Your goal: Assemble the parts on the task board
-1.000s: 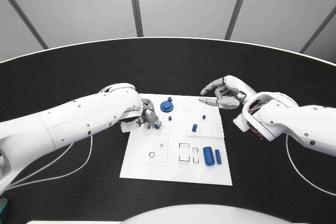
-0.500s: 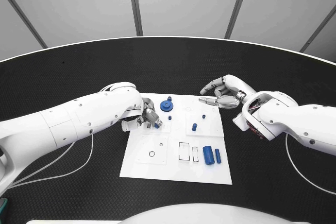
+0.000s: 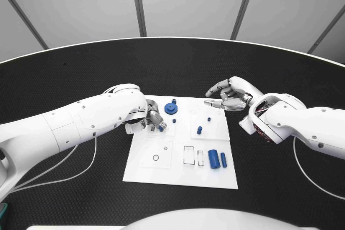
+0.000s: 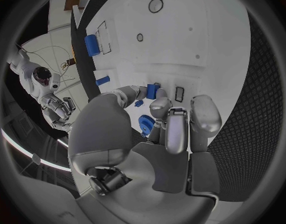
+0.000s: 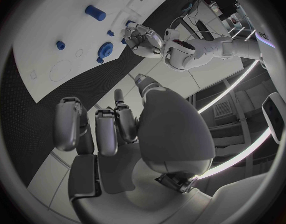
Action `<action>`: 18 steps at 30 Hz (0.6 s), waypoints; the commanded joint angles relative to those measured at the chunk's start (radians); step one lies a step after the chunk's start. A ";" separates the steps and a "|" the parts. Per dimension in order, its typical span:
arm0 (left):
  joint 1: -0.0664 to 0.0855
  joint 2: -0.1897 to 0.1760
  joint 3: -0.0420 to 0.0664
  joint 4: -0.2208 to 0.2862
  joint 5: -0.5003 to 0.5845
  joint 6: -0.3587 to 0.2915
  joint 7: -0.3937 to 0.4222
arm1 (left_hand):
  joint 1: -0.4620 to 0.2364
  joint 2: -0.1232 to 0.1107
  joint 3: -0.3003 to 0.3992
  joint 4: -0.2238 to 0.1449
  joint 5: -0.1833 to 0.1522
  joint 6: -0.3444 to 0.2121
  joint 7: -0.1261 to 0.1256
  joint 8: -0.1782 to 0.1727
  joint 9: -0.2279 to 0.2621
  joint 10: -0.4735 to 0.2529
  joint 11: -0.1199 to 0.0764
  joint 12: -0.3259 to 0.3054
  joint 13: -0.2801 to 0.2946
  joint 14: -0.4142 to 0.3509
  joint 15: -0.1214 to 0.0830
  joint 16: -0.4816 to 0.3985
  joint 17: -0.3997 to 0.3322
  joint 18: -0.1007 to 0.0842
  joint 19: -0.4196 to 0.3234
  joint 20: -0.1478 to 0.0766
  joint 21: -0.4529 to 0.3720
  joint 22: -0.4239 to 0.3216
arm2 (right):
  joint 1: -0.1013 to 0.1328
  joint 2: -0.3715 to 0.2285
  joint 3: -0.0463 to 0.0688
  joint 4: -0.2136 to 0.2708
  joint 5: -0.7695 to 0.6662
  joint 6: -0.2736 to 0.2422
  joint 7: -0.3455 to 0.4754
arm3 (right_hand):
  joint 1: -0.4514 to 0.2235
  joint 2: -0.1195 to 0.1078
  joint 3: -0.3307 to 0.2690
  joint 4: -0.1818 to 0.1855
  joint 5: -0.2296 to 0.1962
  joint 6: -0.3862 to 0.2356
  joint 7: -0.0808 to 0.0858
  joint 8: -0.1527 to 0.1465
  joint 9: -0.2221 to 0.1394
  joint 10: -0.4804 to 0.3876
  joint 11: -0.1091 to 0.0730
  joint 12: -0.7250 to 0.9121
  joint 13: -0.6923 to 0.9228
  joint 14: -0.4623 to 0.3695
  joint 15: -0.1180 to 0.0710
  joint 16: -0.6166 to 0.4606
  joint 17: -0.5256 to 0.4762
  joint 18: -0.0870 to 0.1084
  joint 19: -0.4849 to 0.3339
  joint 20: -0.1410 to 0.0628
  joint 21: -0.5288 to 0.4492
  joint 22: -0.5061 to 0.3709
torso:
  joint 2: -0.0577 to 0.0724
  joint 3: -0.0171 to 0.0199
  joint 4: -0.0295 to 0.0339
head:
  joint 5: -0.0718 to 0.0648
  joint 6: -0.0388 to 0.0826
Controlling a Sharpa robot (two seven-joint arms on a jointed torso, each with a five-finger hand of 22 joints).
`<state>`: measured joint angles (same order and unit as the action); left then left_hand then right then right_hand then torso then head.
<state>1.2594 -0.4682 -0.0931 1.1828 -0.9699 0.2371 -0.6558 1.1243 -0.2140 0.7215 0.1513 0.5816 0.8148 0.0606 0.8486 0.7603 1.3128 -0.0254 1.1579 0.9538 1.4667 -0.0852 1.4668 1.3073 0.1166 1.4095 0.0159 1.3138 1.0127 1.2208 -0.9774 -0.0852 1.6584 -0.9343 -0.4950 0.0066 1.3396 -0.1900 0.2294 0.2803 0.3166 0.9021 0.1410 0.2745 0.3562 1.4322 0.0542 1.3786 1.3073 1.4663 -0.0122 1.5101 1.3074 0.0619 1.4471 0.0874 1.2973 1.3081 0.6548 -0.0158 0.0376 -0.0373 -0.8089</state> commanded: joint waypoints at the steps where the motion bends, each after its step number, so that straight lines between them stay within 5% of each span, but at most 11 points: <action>1: 0.000 0.000 0.000 -0.001 0.000 -0.003 -0.001 | 0.004 0.016 0.164 -0.158 0.000 -0.007 -0.008 0.000 0.000 -0.003 -0.004 -0.002 0.000 0.058 -0.008 -0.006 0.104 -0.013 -0.002 -0.006 0.002 0.000 | 0.000 0.000 0.000 0.000 0.000 0.000 0.000 | 0.008 -0.006 0.003 0.001 0.003 0.002 -0.002 0.004 -0.001 0.003 -0.001 0.003 0.090 0.073 -0.009 -0.005 0.125 0.008 0.000 -0.006 -0.007 0.024 | 0.000 -0.0002 0.0005 | 0.000 -0.001; 18: 0.000 0.006 0.000 -0.009 0.001 0.019 -0.010 | 0.003 0.024 0.163 -0.157 -0.017 -0.016 -0.006 -0.002 0.001 -0.006 -0.001 0.000 0.001 0.058 -0.006 -0.007 0.104 -0.013 -0.003 -0.006 0.001 -0.001 | 0.000 0.002 0.000 -0.002 0.000 0.006 -0.002 | 0.010 -0.006 0.006 0.000 0.004 0.002 -0.002 0.005 -0.001 0.003 -0.001 0.002 0.090 0.073 -0.009 -0.005 0.124 0.009 0.000 -0.007 -0.009 0.023 | -0.001 0.0001 0.0002 | 0.001 -0.002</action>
<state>1.2594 -0.4619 -0.0931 1.1739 -0.9691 0.2559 -0.6658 1.1192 -0.2089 0.7233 0.1532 0.5676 0.8129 0.0625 0.8482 0.7606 1.3106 -0.0268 1.1579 0.9539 1.4667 -0.0852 1.4668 1.3073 0.1166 1.4094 0.0160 1.3138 1.0128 1.2208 -0.9756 -0.0852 1.6566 -0.9343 -0.4892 0.0047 1.3441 -0.1945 0.2293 0.2803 0.3166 0.9021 0.1410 0.2743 0.3562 1.4322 0.0542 1.3786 1.3073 1.4663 -0.0122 1.5101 1.3073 0.0619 1.4471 0.0874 1.2915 1.3079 0.6542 -0.0155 0.0375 -0.0366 -0.8104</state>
